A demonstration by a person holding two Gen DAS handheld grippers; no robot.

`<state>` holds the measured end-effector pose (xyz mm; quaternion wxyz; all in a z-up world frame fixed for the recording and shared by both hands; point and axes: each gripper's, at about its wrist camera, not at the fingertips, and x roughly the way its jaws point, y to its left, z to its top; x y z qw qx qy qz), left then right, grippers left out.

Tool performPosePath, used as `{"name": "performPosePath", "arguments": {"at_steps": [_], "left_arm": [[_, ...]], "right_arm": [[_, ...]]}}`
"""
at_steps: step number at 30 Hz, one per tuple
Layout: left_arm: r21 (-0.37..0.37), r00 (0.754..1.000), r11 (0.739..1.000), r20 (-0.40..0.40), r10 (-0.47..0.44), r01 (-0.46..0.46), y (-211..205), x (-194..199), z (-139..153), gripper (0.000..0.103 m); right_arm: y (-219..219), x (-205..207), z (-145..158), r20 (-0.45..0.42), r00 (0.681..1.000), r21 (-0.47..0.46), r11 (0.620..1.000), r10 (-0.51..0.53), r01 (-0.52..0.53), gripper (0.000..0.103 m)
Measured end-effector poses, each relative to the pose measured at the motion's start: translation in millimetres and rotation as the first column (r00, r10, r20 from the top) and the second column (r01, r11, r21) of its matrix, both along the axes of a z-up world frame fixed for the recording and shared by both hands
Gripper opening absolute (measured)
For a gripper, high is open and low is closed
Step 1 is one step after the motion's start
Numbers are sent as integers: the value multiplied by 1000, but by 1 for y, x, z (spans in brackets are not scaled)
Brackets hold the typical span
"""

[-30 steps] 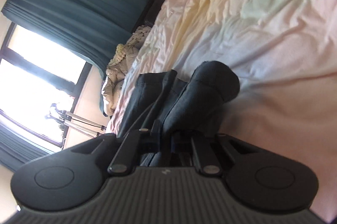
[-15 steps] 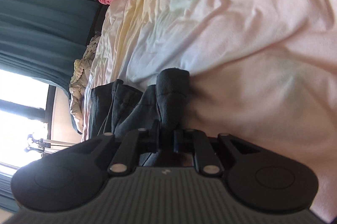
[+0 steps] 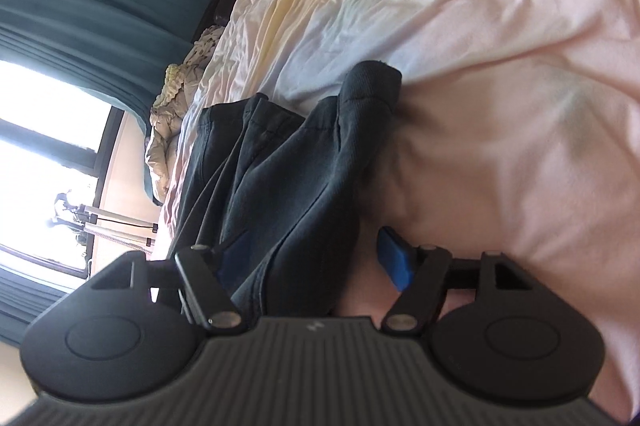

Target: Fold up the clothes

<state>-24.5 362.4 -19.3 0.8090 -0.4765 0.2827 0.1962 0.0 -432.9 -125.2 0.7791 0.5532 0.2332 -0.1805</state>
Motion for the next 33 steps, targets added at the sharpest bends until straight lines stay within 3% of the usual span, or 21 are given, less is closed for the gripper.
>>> {"name": "performPosePath", "arguments": {"at_steps": [4, 6, 9, 11, 12, 16, 17, 18, 19, 21, 26, 30, 33], "left_arm": [[28, 1000, 999, -9, -23, 23, -1, 11, -1, 69], [6, 1000, 1000, -4, -3, 3, 3, 12, -3, 66], [-84, 998, 995, 32, 52, -49, 15, 13, -5, 65], [-89, 998, 995, 31, 50, -47, 16, 16, -3, 63], [-76, 999, 996, 31, 42, -40, 15, 18, 1, 56], [-20, 999, 1000, 44, 4, -3, 7, 24, 17, 47], [-9, 999, 1000, 48, -2, 2, 5, 25, 23, 38], [0, 999, 1000, 51, -4, 4, 4, 26, 28, 26], [6, 999, 1000, 53, -4, 4, 3, 26, 32, 21], [12, 996, 1000, 86, -2, 1, 1, 25, 42, 14], [-19, 979, 998, 196, 57, -55, -12, 7, 77, 9], [35, 967, 999, 254, 7, -16, -25, -2, 120, 8], [57, 967, 998, 256, -8, -7, -29, -8, 135, 8]], "right_arm": [[10, 18, 3, 3, 999, -72, 996, 50, -49, 72], [6, 20, 1, 23, 999, -70, 997, 30, -28, 70], [-4, 22, -4, 58, 998, -45, 998, -36, 38, 67], [-9, 26, -4, 60, 997, -50, 997, -53, 56, 64], [-12, 29, -4, 62, 996, -52, 997, -62, 65, 61], [-24, 31, -13, 93, 989, 28, 993, -114, 112, 48], [-28, 31, -17, 98, 986, 65, 990, -132, 126, 45], [-32, 31, -21, 103, 984, 101, 985, -149, 138, 36], [-35, 31, -23, 97, 983, 109, 984, -155, 144, 25], [-39, 32, -24, 82, 984, 124, 981, -160, 149, 12], [-40, 22, -13, 140, 978, 143, 980, -157, 137, 7], [-38, 9, 8, 230, 963, 109, 987, -141, 118, 7], [-34, -1, 17, 256, 956, 93, 988, -147, 127, 6]]}}
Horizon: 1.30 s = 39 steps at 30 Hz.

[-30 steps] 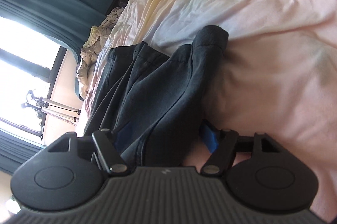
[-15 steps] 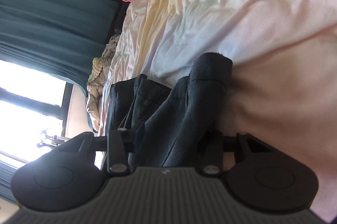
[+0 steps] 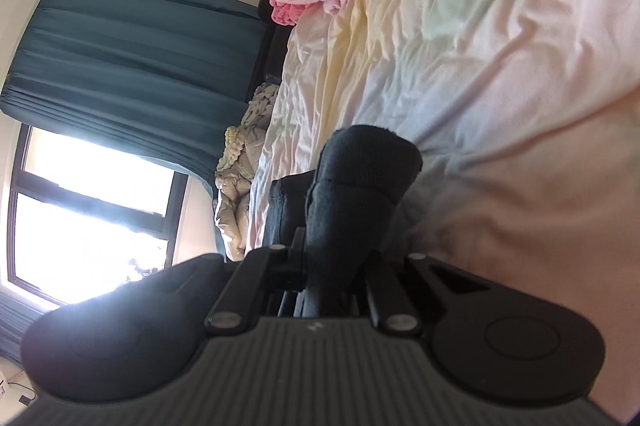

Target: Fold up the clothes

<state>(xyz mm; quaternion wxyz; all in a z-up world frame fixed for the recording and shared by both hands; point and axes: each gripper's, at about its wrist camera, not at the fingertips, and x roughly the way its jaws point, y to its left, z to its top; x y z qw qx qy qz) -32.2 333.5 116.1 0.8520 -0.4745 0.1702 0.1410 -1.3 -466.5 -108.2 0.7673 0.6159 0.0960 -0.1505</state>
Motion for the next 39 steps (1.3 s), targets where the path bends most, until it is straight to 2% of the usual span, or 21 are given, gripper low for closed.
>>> {"name": "performPosePath", "arguments": {"at_steps": [2, 6, 9, 13, 18, 21, 25, 29, 33, 37, 38, 39], "left_arm": [[-13, 1000, 1000, -8, 7, -7, 0, -2, -2, 8], [-31, 999, 999, -35, 34, -35, 3, -3, -19, 8], [-41, 997, 998, -55, 53, -56, 8, -4, -34, 8], [-47, 995, 997, -83, 58, -62, 19, -7, -54, 8], [-95, 992, 994, -112, 51, -61, 35, -20, -83, 9], [-78, 990, 996, -131, 42, -52, 38, -26, -95, 9], [-67, 993, 998, -118, 3, -11, 37, -30, -100, 11], [-123, 995, 992, -97, -1, -11, 39, -40, -104, 26], [-135, 996, 991, -83, -10, -1, 40, -49, -104, 40], [-123, 997, 992, -80, -21, 11, 37, -52, -105, 40], [-130, 997, 991, -79, -18, 7, 37, -53, -106, 43], [-150, 996, 989, -88, -12, -1, 36, -54, -108, 53]], "right_arm": [[-1, -5, 0, -8, 1000, 3, 1000, -10, 10, 6], [-6, -9, -16, -55, 998, 89, 996, -17, 21, 7], [-6, -9, -21, -77, 997, 101, 995, -16, 23, 7], [0, -2, -16, -127, 992, 13, 1000, 3, -1, 7], [1, 2, -24, -177, 984, 3, 1000, -8, 8, 7], [4, 4, -28, -224, 975, -21, 1000, 1, -6, 8], [5, 2, -29, -225, 974, -28, 1000, 5, -11, 9], [7, 1, -29, -228, 974, -32, 999, 5, -13, 10], [8, -1, -28, -230, 973, -34, 999, 6, -14, 11], [9, -2, -28, -232, 973, -27, 1000, 8, -15, 11], [9, -3, -28, -233, 973, -26, 1000, 9, -15, 11], [9, -3, -28, -233, 972, -26, 1000, 9, -16, 11]]}}
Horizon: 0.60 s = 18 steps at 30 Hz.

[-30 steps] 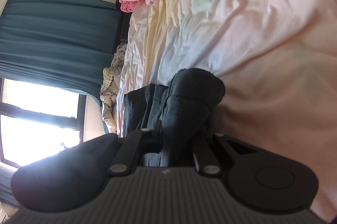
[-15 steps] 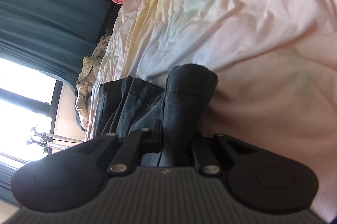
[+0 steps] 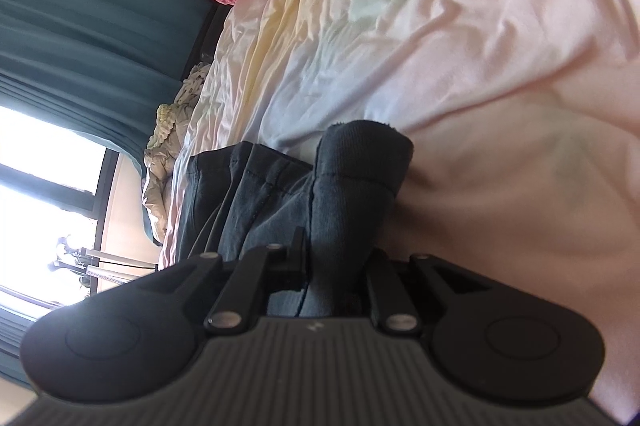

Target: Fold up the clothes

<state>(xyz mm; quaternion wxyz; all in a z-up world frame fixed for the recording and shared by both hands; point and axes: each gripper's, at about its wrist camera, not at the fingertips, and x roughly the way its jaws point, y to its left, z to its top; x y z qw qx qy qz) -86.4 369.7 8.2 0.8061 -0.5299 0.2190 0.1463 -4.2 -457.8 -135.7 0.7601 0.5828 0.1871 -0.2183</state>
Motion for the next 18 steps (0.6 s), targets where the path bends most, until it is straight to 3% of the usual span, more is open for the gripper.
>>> {"name": "performPosePath", "arguments": {"at_steps": [2, 10, 13, 14, 15, 18], "left_arm": [[-33, 999, 999, -23, 25, -26, -2, -4, -4, 65], [-56, 999, 998, 33, -18, 20, -12, -5, -7, 65], [-27, 998, 999, 57, -22, 24, -16, 3, -6, 42], [-6, 998, 1000, 54, -19, 20, -16, 6, -5, 23], [17, 998, 1000, 56, -11, 10, -17, 9, -2, 16], [85, 995, 995, 90, 38, -46, -17, 19, 17, 12]], "right_arm": [[0, 0, 0, 1, 1000, 3, 1000, -1, 1, 12], [1, -3, 8, 37, 999, -25, 1000, 4, -3, 11], [2, -4, 15, 73, 997, -52, 999, 11, -7, 7], [3, -5, 20, 89, 996, -68, 998, 14, -8, 7], [4, -6, 24, 105, 994, -84, 996, 18, -9, 6], [2, -2, 34, 99, 995, -115, 993, 23, -11, 6]]}}
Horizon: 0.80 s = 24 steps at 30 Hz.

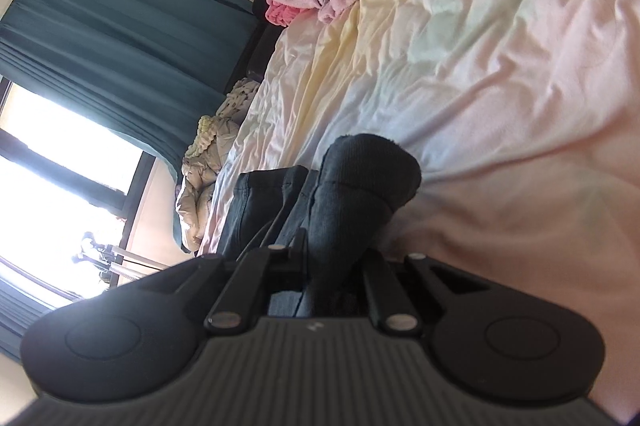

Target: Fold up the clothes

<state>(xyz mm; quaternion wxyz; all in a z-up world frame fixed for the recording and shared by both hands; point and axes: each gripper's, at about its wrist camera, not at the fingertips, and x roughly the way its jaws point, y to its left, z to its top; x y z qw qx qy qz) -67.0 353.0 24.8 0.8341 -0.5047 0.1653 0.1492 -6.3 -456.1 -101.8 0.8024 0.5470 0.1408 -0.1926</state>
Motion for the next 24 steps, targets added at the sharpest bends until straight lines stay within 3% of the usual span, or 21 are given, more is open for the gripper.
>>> {"name": "performPosePath", "arguments": {"at_steps": [4, 7, 11, 16, 20, 24], "left_arm": [[20, 999, 1000, 52, 6, -7, 5, 42, 37, 12], [51, 998, 999, 66, -12, 9, 7, 95, 65, 12], [157, 999, 987, 33, -31, 25, 5, 183, 85, 12], [284, 997, 959, -72, -2, 22, 1, 300, 57, 12], [388, 975, 916, -222, -12, 100, 0, 385, 20, 12], [392, 938, 913, -345, 32, 113, -5, 433, -16, 13]], "right_arm": [[-19, 24, 5, -9, 1000, 75, 997, -10, 10, 6], [-23, 63, 23, -10, 1000, 15, 1000, 2, -2, 6], [-23, 141, 51, -15, 999, -49, 998, 37, -38, 6], [-18, 262, 52, -95, 990, -161, 980, 100, -114, 6], [-16, 341, 13, -213, 965, -202, 959, 156, -200, 6], [-28, 381, -28, -257, 941, -206, 939, 221, -277, 7]]}}
